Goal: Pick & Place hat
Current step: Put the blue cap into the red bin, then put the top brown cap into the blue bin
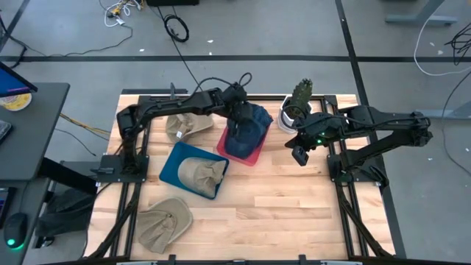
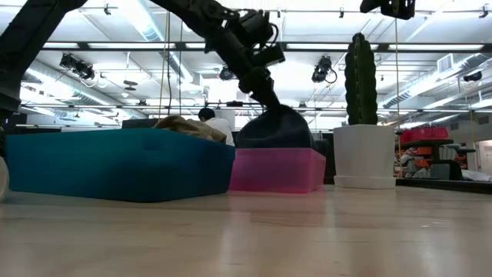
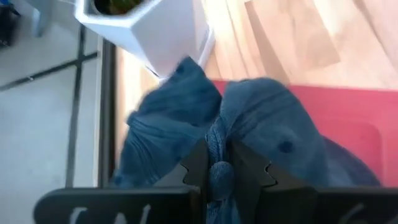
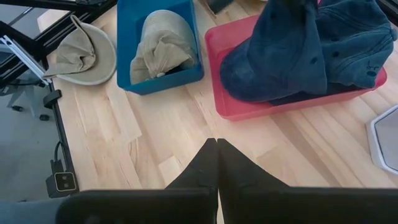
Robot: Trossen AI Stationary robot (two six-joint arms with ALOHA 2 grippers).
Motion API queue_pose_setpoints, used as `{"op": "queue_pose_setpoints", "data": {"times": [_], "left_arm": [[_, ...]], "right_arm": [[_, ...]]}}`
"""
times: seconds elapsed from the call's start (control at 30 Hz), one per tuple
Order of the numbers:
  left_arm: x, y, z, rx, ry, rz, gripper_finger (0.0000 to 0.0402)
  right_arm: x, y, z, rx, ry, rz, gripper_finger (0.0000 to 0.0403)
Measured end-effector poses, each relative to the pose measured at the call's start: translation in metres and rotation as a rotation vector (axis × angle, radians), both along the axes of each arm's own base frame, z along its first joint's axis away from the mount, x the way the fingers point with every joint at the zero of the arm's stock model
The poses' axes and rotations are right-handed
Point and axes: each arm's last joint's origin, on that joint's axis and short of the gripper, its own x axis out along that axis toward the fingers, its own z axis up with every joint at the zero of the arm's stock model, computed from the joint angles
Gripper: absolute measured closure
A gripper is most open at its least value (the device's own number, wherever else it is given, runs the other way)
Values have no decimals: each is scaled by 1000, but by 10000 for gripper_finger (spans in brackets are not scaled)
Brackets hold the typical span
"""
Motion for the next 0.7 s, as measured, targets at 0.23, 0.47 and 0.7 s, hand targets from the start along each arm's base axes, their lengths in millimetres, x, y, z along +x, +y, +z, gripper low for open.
{"op": "queue_pose_setpoints", "data": {"times": [0.23, 0.47, 0.7], "left_arm": [[8, 2, -21, 13, 46, 15, 345], [17, 4, -11, 67, -79, 23, 271], [15, 8, -8, 172, -57, 157, 167]], "right_arm": [[0, 0, 0, 1, -1, -1, 403], [0, 0, 0, 1, -1, -2, 403], [0, 0, 0, 0, -1, 0, 403]]}}
